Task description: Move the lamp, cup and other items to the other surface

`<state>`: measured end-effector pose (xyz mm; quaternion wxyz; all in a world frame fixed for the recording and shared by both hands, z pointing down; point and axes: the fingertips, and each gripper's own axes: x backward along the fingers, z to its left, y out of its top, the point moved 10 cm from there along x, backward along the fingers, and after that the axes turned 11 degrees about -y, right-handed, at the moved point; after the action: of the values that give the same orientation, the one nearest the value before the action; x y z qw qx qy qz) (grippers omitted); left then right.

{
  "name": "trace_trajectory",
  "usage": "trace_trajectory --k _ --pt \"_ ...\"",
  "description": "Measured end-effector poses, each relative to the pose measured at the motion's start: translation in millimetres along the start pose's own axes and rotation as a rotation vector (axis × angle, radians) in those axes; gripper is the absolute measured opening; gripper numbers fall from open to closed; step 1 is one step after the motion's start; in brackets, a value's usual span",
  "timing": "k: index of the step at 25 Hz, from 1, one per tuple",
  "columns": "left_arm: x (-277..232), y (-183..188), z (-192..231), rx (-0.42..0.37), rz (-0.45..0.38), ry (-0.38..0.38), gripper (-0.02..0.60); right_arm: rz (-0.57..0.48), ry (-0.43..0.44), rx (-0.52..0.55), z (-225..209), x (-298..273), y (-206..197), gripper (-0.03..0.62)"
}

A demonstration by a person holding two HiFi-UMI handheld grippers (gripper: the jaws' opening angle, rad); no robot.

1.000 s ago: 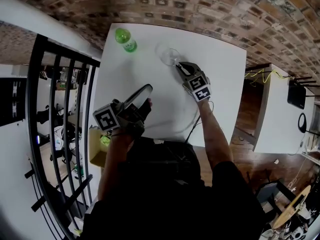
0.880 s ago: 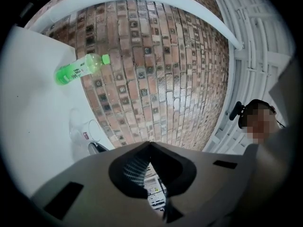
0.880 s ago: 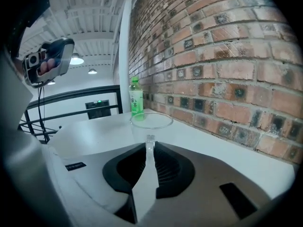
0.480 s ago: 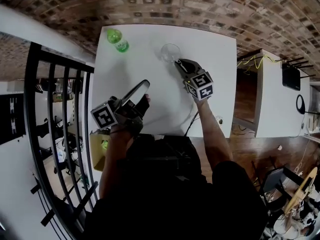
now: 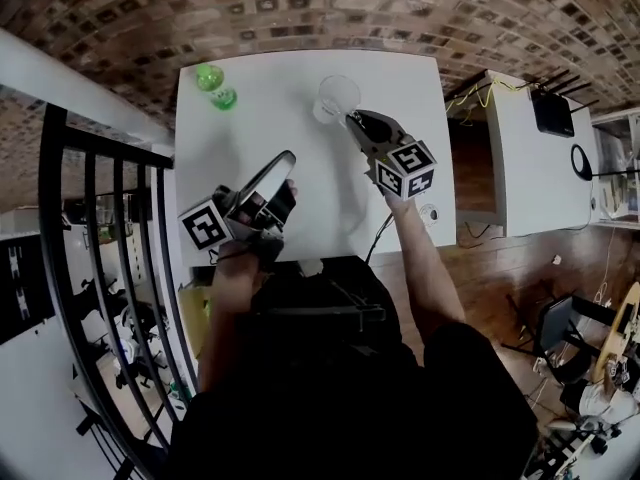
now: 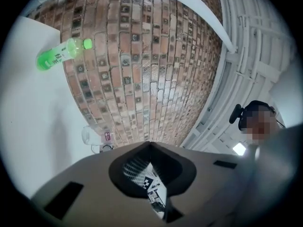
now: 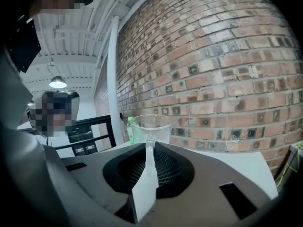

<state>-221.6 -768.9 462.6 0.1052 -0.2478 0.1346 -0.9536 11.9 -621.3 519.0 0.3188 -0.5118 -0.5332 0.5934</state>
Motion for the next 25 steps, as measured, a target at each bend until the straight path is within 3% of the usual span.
trace_trajectory --k 16,25 --pt "25 -47 -40 0.101 0.169 -0.145 0.004 -0.077 -0.188 -0.235 75 131 -10 0.061" --pt "1 -90 -56 0.121 0.259 -0.188 0.003 -0.156 -0.250 -0.347 78 204 -15 0.061"
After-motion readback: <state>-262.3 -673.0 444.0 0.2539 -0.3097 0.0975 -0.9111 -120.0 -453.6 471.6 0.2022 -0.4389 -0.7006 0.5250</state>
